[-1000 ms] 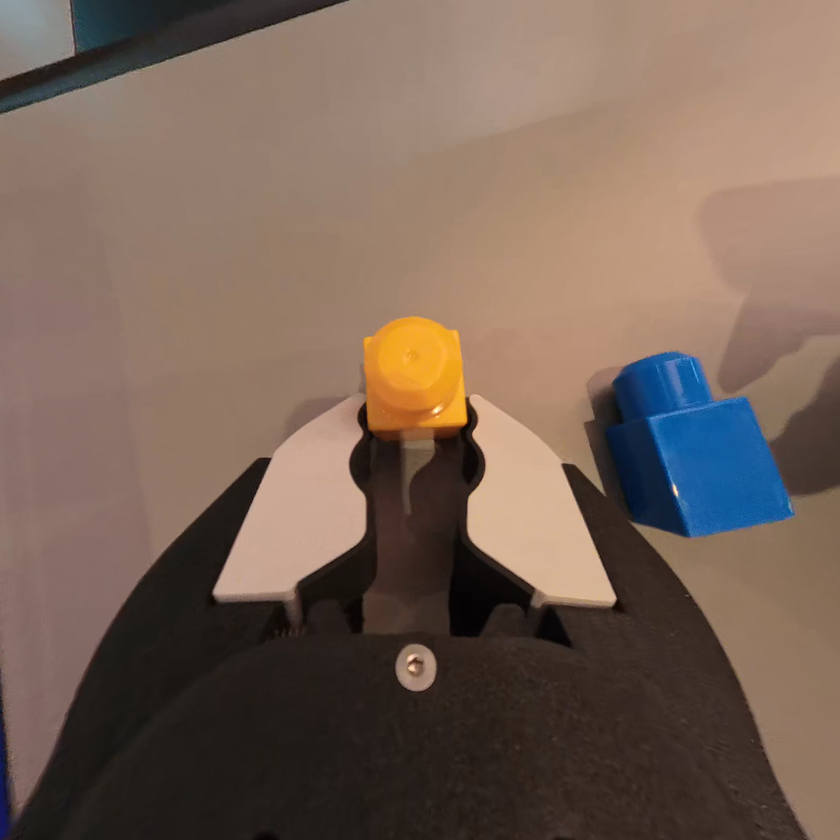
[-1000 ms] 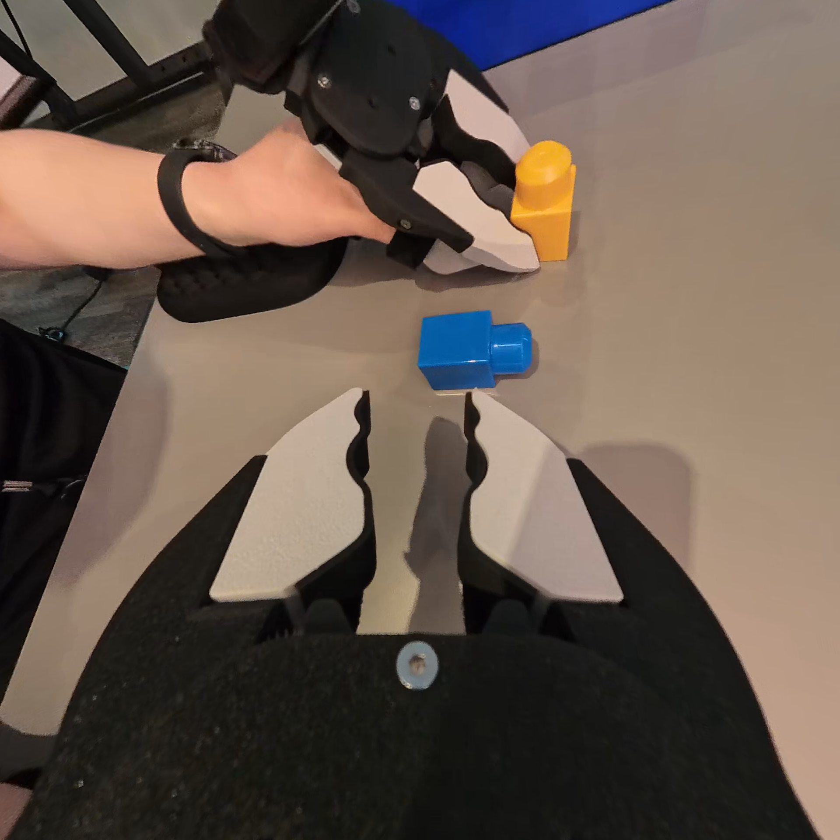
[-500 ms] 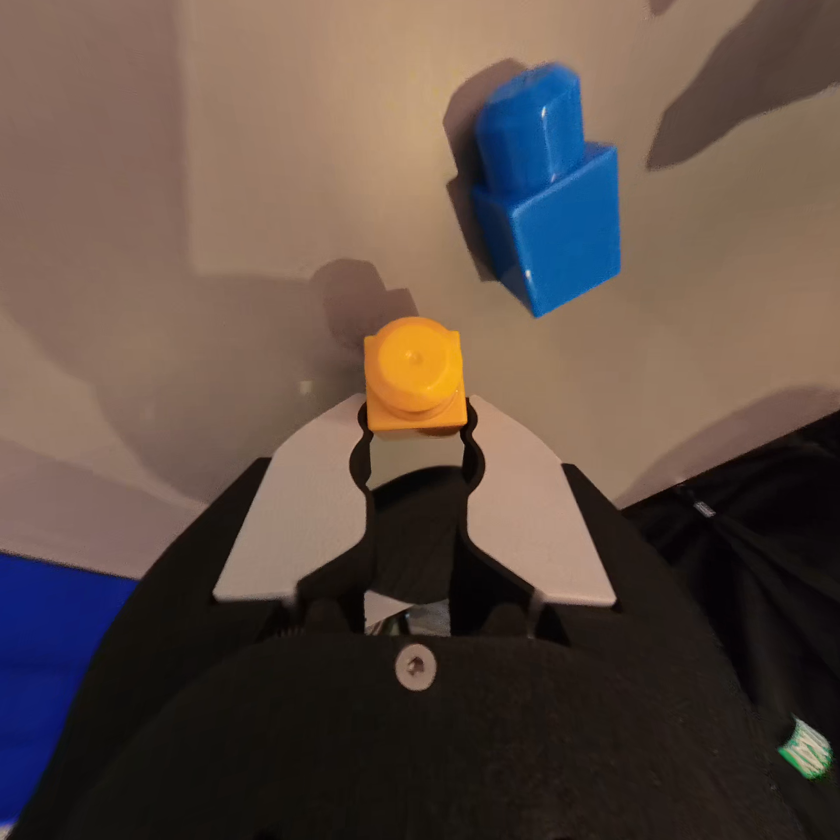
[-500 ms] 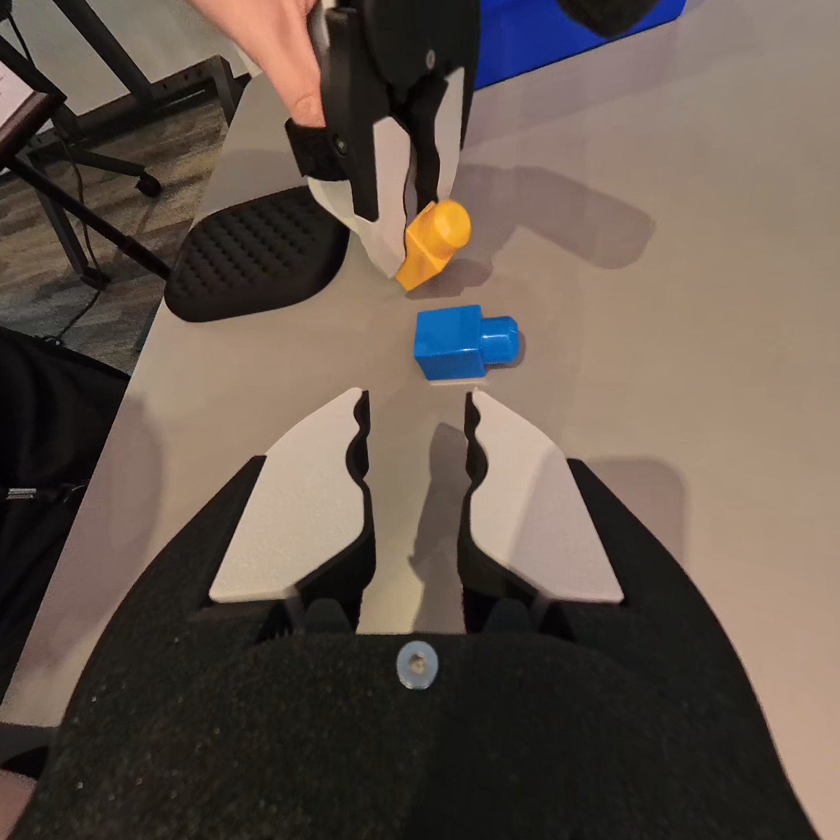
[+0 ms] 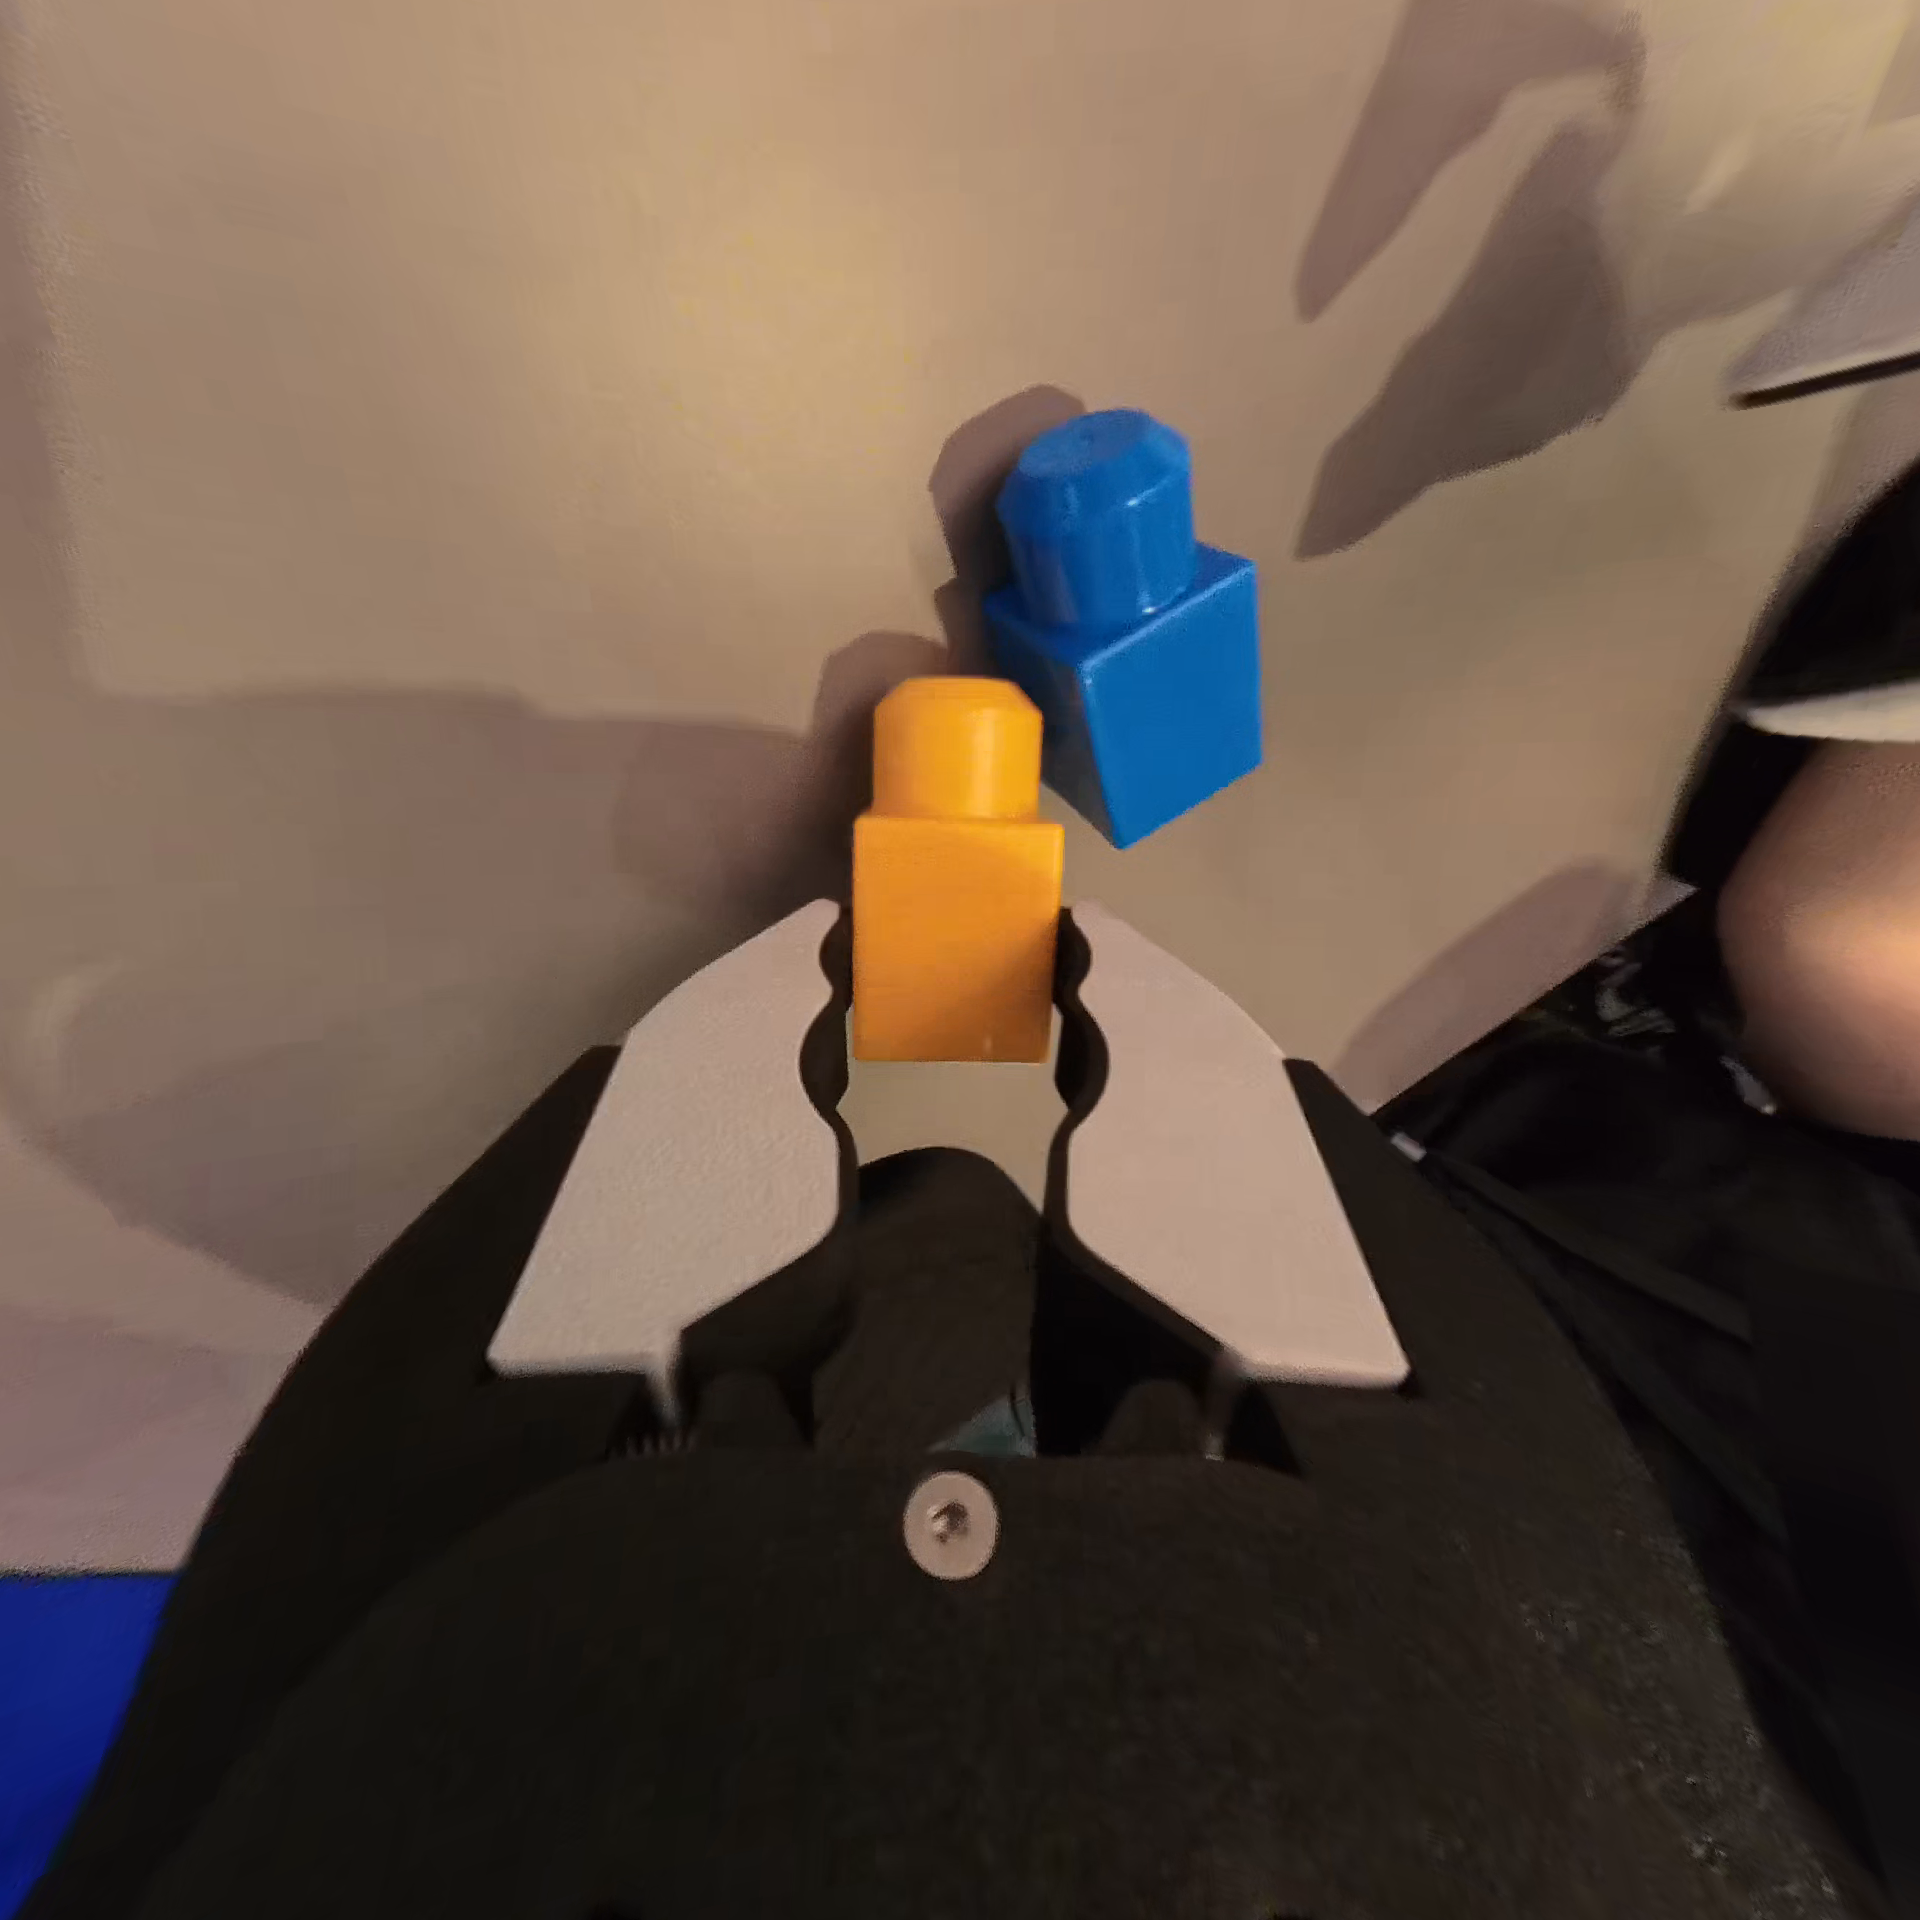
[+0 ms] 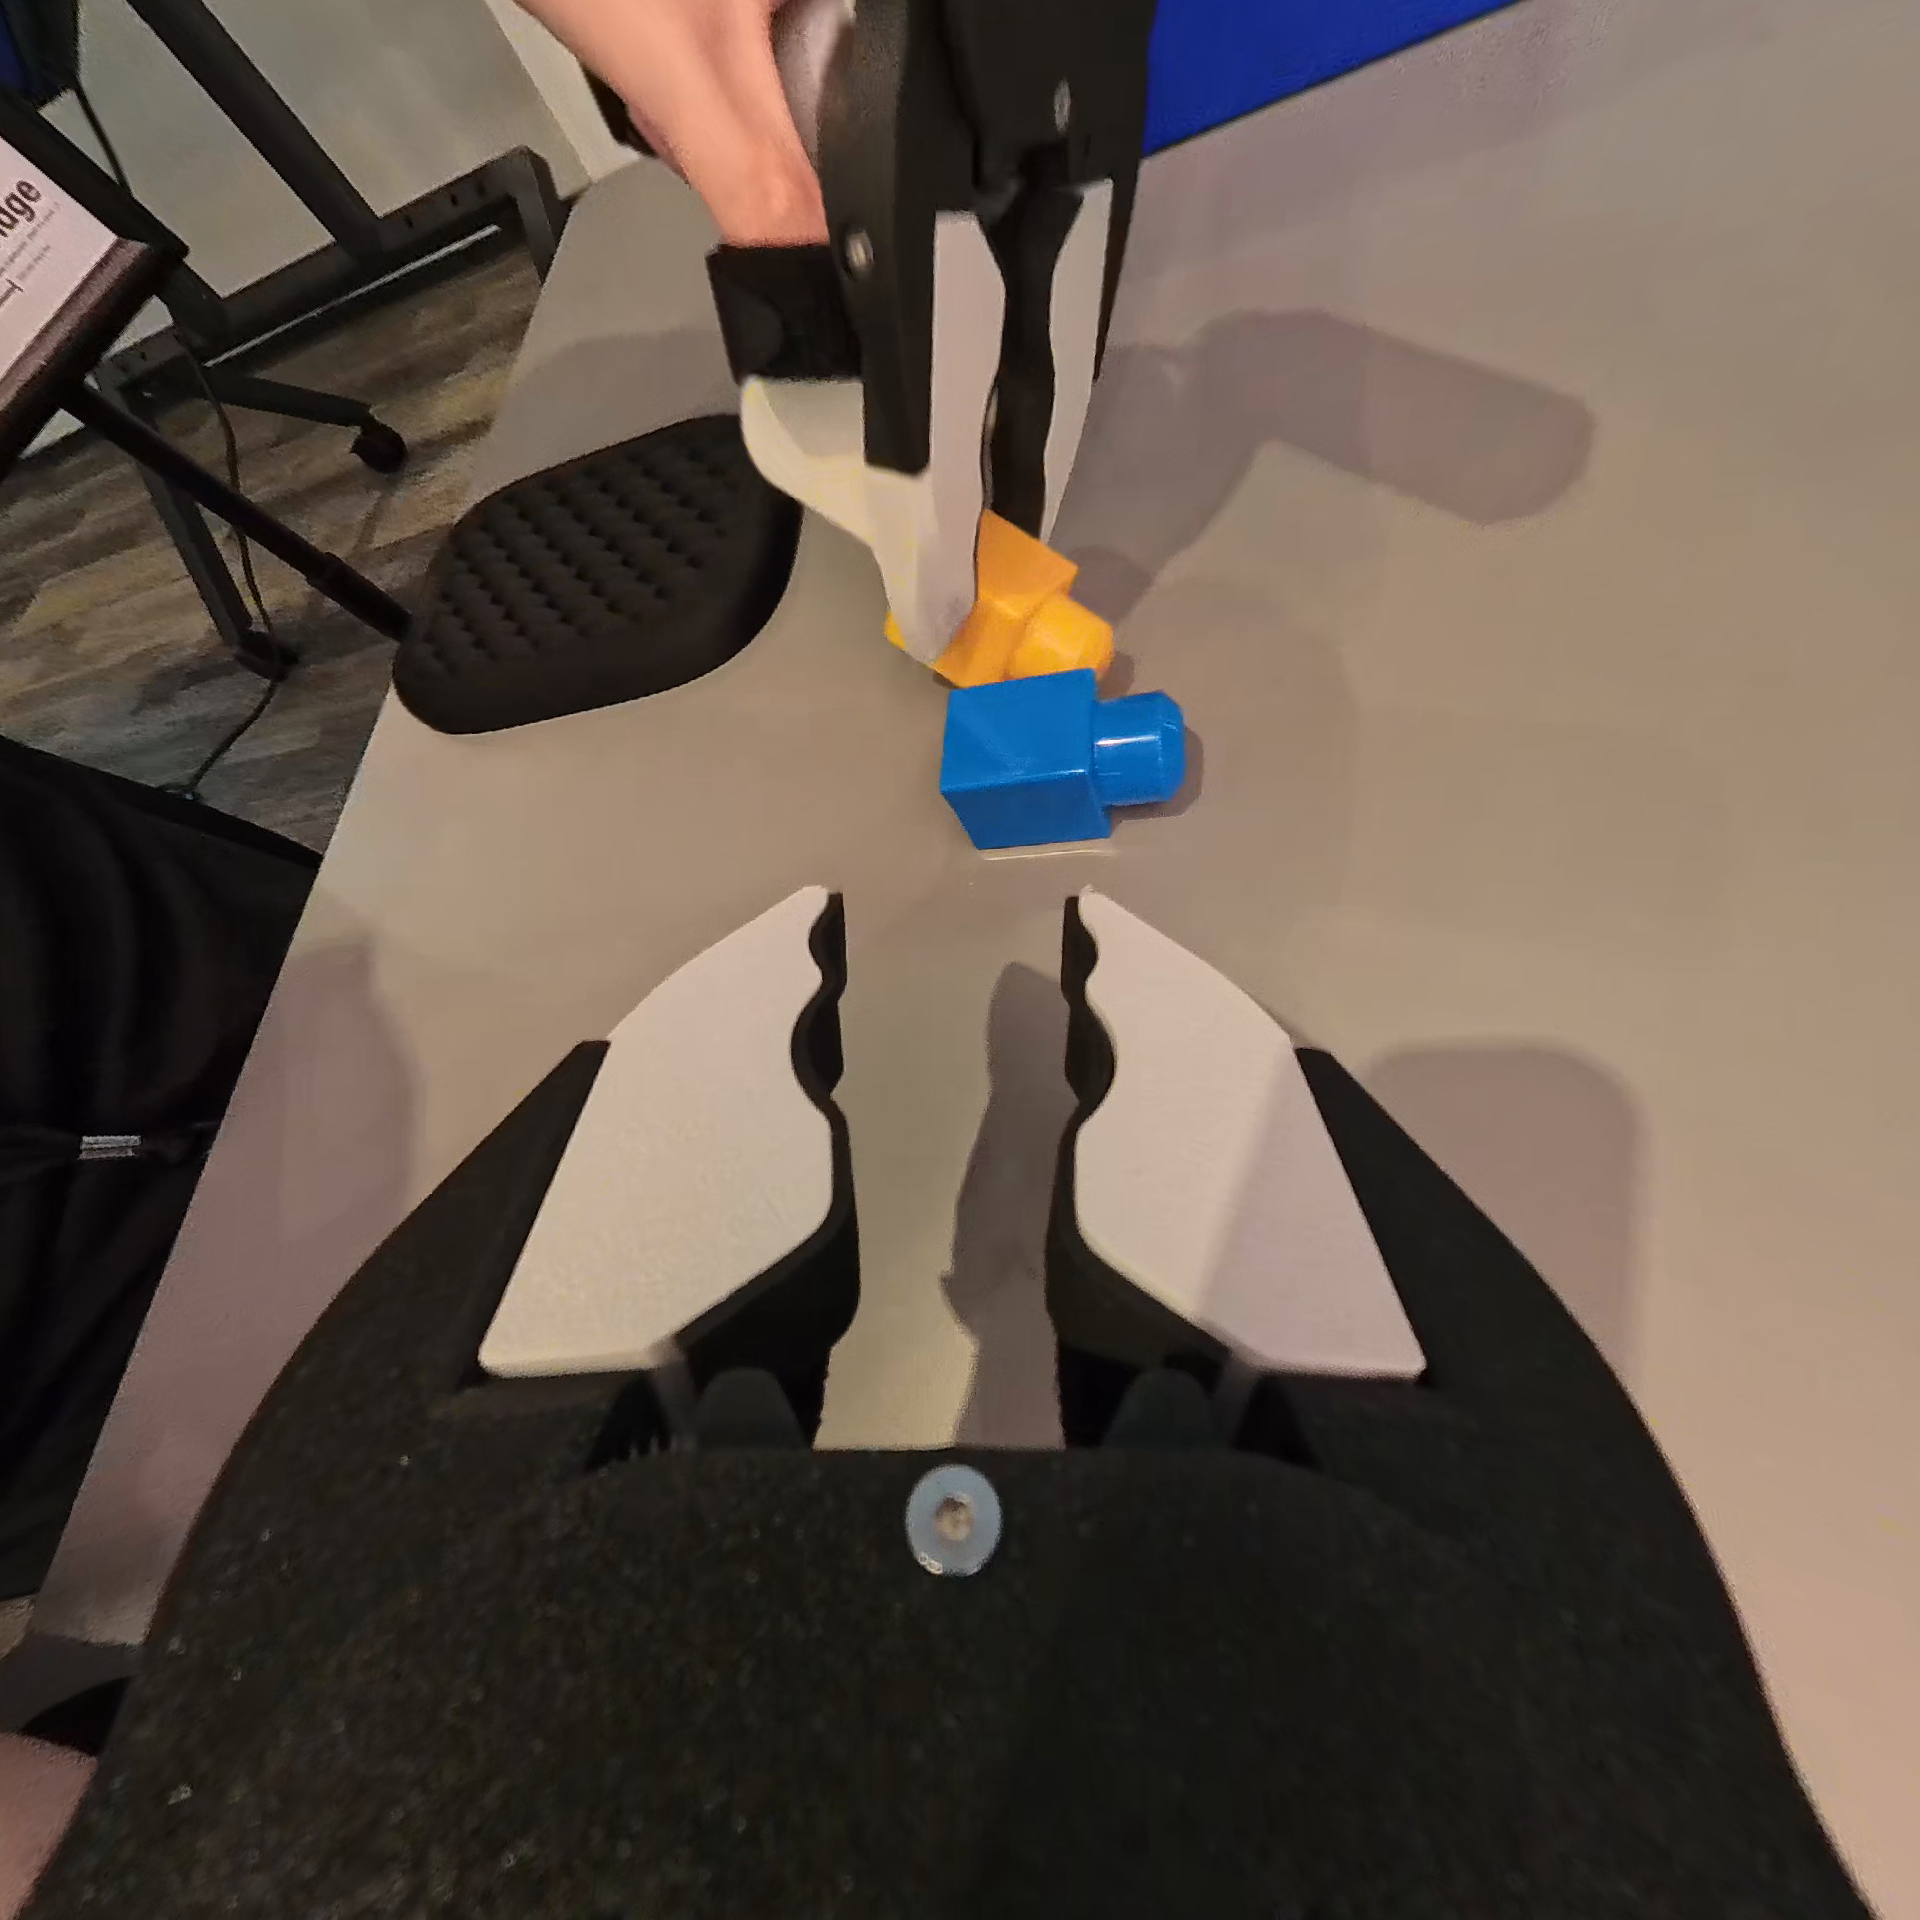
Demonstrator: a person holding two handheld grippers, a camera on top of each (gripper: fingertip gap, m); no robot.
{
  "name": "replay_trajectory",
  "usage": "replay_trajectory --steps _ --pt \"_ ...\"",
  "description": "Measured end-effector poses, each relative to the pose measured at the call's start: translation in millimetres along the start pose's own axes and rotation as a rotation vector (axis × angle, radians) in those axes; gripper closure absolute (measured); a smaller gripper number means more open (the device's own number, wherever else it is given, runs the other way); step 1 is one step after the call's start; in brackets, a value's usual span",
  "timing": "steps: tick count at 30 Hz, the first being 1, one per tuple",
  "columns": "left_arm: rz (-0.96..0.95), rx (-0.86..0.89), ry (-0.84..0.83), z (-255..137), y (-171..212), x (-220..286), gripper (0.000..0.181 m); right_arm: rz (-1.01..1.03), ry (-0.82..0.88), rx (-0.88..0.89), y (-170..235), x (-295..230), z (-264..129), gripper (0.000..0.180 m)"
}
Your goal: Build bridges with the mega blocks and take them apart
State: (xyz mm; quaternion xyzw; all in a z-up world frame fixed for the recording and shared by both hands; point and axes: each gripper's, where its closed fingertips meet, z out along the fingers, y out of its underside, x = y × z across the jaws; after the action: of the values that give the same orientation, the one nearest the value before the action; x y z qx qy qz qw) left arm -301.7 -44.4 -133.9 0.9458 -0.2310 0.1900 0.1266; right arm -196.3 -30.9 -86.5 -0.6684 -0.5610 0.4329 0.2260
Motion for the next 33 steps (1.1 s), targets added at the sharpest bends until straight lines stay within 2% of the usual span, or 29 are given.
replay_trajectory --steps 4,11,16,18,20,21,24,29,33 --pt "0.024 0.101 0.049 -15.8 1.8 2.2 0.146 -0.015 0.006 -0.062 7.4 2.4 18.0 0.141" --pt "0.166 0.294 -0.048 -21.3 10.4 0.0 0.154 -0.062 0.013 -0.146 16.8 0.9 37.3 0.141" --pt "0.329 0.351 -0.273 -13.9 16.6 0.5 0.131 -0.068 0.02 -0.09 6.8 1.2 32.6 0.142" --pt "0.373 0.369 -0.346 -8.2 17.0 2.6 0.131 -0.064 0.02 -0.075 5.2 1.5 30.2 0.142" --pt "0.386 0.353 -0.391 0.7 18.8 1.1 0.14 -0.061 0.024 -0.07 5.6 2.9 28.3 0.142" --pt "0.379 0.345 -0.407 4.4 18.7 -1.4 0.145 -0.06 0.025 -0.067 5.4 3.3 27.5 0.142" --pt "0.324 0.387 -0.41 3.9 10.2 -7.5 0.146 -0.055 0.024 -0.053 3.8 3.0 25.5 0.142" --pt "0.183 0.452 -0.279 -4.1 -6.1 -11.0 0.146 -0.053 0.019 -0.063 5.5 2.9 25.0 0.142" --pt "0.144 0.493 -0.263 -6.7 -18.4 -12.9 0.146 -0.05 0.015 -0.067 7.2 2.7 24.9 0.142"
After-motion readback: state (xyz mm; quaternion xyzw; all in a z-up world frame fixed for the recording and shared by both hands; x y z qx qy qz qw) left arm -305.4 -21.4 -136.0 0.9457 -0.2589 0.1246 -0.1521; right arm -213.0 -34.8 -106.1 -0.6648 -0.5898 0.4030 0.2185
